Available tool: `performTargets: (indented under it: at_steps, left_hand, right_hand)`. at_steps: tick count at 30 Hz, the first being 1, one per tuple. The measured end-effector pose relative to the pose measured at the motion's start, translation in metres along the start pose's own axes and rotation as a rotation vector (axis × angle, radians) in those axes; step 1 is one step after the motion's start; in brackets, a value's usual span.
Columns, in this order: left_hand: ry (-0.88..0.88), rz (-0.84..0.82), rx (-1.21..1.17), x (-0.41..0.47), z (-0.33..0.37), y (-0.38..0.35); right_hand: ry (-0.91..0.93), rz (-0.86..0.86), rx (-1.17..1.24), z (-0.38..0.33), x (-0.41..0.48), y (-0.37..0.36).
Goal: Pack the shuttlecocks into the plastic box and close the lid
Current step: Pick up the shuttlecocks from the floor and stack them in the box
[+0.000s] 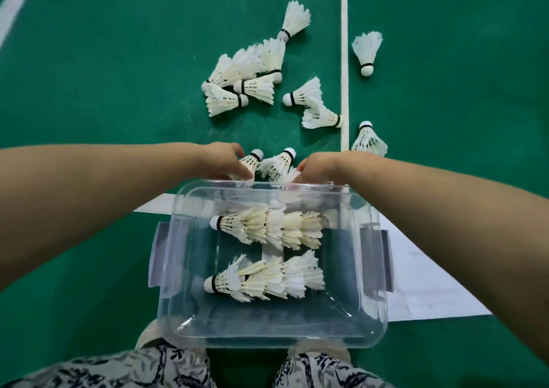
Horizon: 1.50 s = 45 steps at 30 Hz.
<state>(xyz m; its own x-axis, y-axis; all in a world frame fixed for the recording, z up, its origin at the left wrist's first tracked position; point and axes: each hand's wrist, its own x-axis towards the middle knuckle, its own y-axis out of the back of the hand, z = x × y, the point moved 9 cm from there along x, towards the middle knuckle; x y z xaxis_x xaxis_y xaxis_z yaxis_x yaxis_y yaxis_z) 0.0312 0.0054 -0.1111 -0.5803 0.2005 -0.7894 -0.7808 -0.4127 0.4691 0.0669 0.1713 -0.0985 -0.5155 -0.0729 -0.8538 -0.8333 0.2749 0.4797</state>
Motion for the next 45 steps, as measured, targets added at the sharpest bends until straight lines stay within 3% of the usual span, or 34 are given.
performTargets:
  at_steps: [6, 13, 20, 26, 35, 45]
  left_hand:
    - [0.059, 0.040, -0.177, -0.002, -0.012, 0.018]
    - [-0.057, 0.111, -0.192, -0.034, 0.001, 0.056]
    - [-0.283, 0.200, -0.190, -0.111, 0.044, 0.086]
    - [-0.333, 0.250, -0.230, -0.159, 0.048, 0.083]
    - [-0.278, 0.094, -0.054, -0.177, 0.031, 0.012]
    - [-0.196, -0.064, 0.164, -0.160, 0.007, -0.066]
  right_hand:
    - [-0.057, 0.039, 0.273, 0.015, -0.004, 0.010]
    - [0.006, 0.167, 0.566, 0.025, -0.040, 0.045]
    - [0.189, 0.403, 0.588, 0.016, -0.109, 0.077]
    - [0.299, 0.486, 0.679, 0.010, -0.155, 0.070]
    - [0.328, 0.485, 0.414, -0.003, -0.177, 0.008]
    - [0.330, 0.464, 0.300, -0.006, -0.171, -0.012]
